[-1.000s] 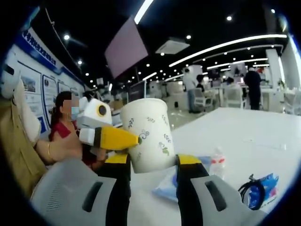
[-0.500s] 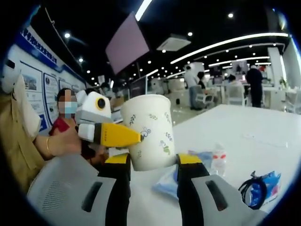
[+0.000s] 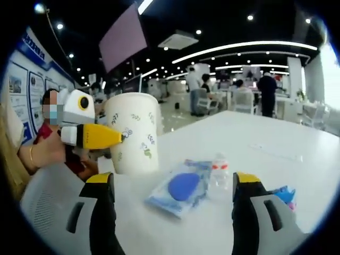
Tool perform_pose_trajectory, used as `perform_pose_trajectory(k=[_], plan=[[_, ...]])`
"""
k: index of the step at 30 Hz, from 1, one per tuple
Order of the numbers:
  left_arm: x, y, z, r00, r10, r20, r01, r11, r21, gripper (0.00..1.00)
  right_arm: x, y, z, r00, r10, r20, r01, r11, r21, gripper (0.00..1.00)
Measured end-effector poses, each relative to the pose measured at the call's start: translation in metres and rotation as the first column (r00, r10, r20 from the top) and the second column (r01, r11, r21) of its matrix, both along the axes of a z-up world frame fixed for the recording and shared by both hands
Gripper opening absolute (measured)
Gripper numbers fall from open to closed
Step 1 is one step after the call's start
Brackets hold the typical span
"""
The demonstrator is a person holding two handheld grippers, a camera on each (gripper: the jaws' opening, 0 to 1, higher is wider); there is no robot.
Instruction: Arrange the tabletop items into an orderly group along one side of the table until the central work area is clear of visible clutter.
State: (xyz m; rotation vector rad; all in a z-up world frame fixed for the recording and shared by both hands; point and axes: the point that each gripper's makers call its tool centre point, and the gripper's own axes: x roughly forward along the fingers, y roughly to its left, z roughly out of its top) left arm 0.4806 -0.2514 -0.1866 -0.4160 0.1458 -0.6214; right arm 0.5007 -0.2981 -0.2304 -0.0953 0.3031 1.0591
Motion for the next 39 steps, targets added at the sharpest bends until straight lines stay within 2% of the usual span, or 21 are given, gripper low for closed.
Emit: perform_pose_trajectory(k=[7, 24, 29, 36, 39], plan=[[0.001, 0.001, -0.001, 1.000, 0.005, 0.004, -0.005, 1.000, 0.022, 0.39, 0.006, -0.009, -0.008, 0.999, -0.039, -0.011, 0.039, 0.998, -0.041, 1.00], [0.008, 0.012, 0.000, 0.999, 0.033, 0.022, -0.035, 0.997, 0.073, 0.39, 0.017, -0.030, -0.022, 0.994, -0.100, -0.043, 0.095, 0.990, -0.104, 1.00], [0.016, 0.019, 0.009, 0.998, 0.036, 0.048, -0.042, 0.991, 0.129, 0.39, 0.019, -0.033, -0.022, 0.992, -0.112, -0.050, 0.107, 0.989, -0.102, 0.99], [0.032, 0.033, 0.018, 0.996, 0.056, 0.075, -0.068, 0.986, 0.155, 0.40, 0.022, -0.038, -0.022, 0.990, -0.130, -0.057, 0.124, 0.987, -0.099, 0.99], [0.040, 0.042, 0.016, 0.993, 0.073, 0.094, -0.091, 0.975, 0.203, 0.40, 0.023, -0.040, -0.021, 0.989, -0.135, -0.055, 0.129, 0.987, -0.096, 0.99]])
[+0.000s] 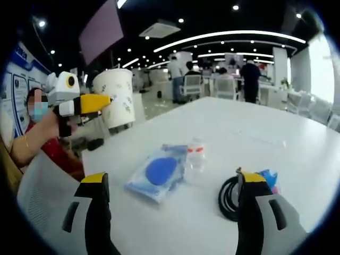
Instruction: Arrange the tabletop items into an orderly group along one side of the table until the central work area is clear of visible clutter.
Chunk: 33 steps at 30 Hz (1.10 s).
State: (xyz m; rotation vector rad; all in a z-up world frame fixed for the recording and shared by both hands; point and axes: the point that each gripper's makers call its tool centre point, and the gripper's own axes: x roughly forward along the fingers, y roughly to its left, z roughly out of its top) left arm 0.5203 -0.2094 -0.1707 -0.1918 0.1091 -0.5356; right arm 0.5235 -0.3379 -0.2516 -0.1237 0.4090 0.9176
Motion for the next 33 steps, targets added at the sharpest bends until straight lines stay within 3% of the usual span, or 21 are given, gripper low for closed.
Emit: perform_pose_trajectory(k=[7, 20, 26, 33], plan=[[0.020, 0.016, -0.008, 1.000, 0.021, 0.005, -0.021, 0.997, 0.069, 0.40, 0.002, -0.002, -0.004, 1.000, -0.009, -0.018, 0.009, 1.000, -0.005, 0.99], [0.072, 0.035, -0.014, 0.994, 0.072, 0.077, -0.085, 0.980, 0.181, 0.40, 0.007, -0.009, -0.005, 0.998, -0.038, -0.042, 0.039, 0.999, 0.010, 0.99], [0.095, 0.044, -0.032, 0.992, 0.117, 0.041, -0.122, 0.973, 0.196, 0.40, 0.006, -0.007, -0.013, 0.997, -0.030, -0.068, 0.030, 1.000, -0.008, 0.99], [0.125, 0.056, -0.047, 0.987, 0.154, 0.041, -0.159, 0.961, 0.227, 0.39, 0.005, -0.009, -0.021, 0.996, -0.025, -0.086, 0.022, 0.999, -0.036, 0.99]])
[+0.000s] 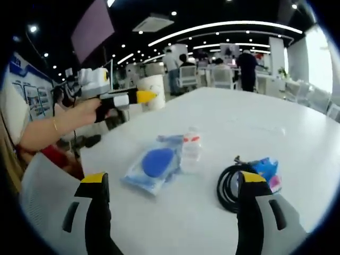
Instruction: Arrange the tabletop items into an orderly group along one side of the table until the central work area is clear of visible clutter.
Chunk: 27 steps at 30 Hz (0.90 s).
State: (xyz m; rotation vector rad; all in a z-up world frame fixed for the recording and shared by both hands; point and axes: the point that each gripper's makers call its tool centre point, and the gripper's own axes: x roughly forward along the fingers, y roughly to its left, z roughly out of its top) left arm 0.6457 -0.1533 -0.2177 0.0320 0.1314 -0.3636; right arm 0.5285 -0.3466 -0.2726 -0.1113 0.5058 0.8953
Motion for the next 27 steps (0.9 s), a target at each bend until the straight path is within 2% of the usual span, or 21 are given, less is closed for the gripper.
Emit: perform_pose_trajectory(k=[4, 7, 15, 23, 27], plan=[[0.013, 0.005, -0.007, 1.000, 0.008, 0.002, -0.008, 1.000, 0.022, 0.40, 0.002, -0.004, -0.002, 1.000, -0.013, -0.006, 0.013, 1.000, -0.005, 0.99], [0.026, 0.011, -0.018, 1.000, 0.015, -0.017, -0.015, 0.999, 0.041, 0.40, 0.004, -0.008, -0.004, 1.000, -0.025, -0.014, 0.025, 1.000, -0.007, 0.99], [0.055, 0.023, -0.042, 0.999, 0.034, -0.034, -0.033, 0.999, 0.034, 0.39, 0.006, -0.014, -0.017, 0.998, -0.045, -0.054, 0.044, 0.999, -0.028, 0.99], [0.075, 0.031, -0.066, 0.997, 0.051, -0.064, -0.048, 0.998, 0.041, 0.39, 0.007, -0.017, -0.024, 0.995, -0.056, -0.080, 0.052, 0.998, -0.044, 0.99], [0.083, 0.033, -0.075, 0.996, 0.064, -0.062, -0.061, 0.997, 0.051, 0.39, 0.007, -0.020, -0.029, 0.994, -0.058, -0.093, 0.053, 0.997, -0.059, 0.98]])
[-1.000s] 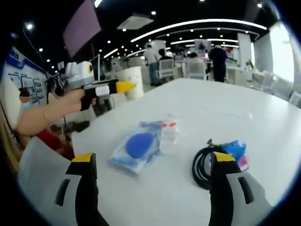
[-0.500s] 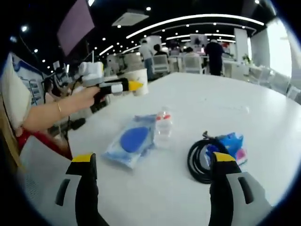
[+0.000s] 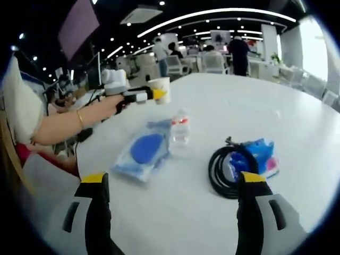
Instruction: Arrange the tabletop items into an orderly group along one side of the table until the central work area is clear of visible clutter.
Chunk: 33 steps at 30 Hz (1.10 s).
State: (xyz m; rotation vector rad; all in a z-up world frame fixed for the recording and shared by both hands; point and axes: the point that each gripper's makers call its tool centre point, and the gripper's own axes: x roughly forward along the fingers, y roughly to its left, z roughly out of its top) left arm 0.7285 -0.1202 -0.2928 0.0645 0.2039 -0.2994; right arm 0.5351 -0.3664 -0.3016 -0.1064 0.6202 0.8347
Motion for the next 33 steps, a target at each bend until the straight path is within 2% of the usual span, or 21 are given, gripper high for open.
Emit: perform_pose_trajectory(k=[3, 8, 12, 22, 33], plan=[[0.006, 0.001, -0.007, 1.000, 0.012, -0.007, -0.012, 1.000, -0.021, 0.39, 0.002, -0.004, -0.003, 1.000, -0.012, -0.011, 0.012, 1.000, -0.006, 0.98], [0.014, 0.002, -0.015, 1.000, 0.018, -0.004, -0.018, 1.000, -0.025, 0.39, 0.003, -0.008, -0.007, 0.999, -0.021, -0.024, 0.021, 1.000, -0.019, 0.98], [0.018, 0.007, -0.026, 0.999, 0.034, -0.024, -0.035, 0.999, -0.023, 0.39, 0.002, -0.008, -0.011, 0.999, -0.017, -0.034, 0.016, 0.999, -0.034, 0.98], [0.020, 0.005, -0.040, 0.999, 0.030, -0.032, -0.031, 0.999, -0.010, 0.39, 0.008, -0.013, -0.009, 0.998, -0.063, -0.029, 0.063, 0.998, -0.018, 0.98], [0.019, -0.003, -0.051, 0.999, 0.011, -0.044, -0.011, 1.000, -0.001, 0.39, 0.009, -0.015, -0.011, 0.997, -0.075, -0.036, 0.074, 0.997, -0.026, 0.96]])
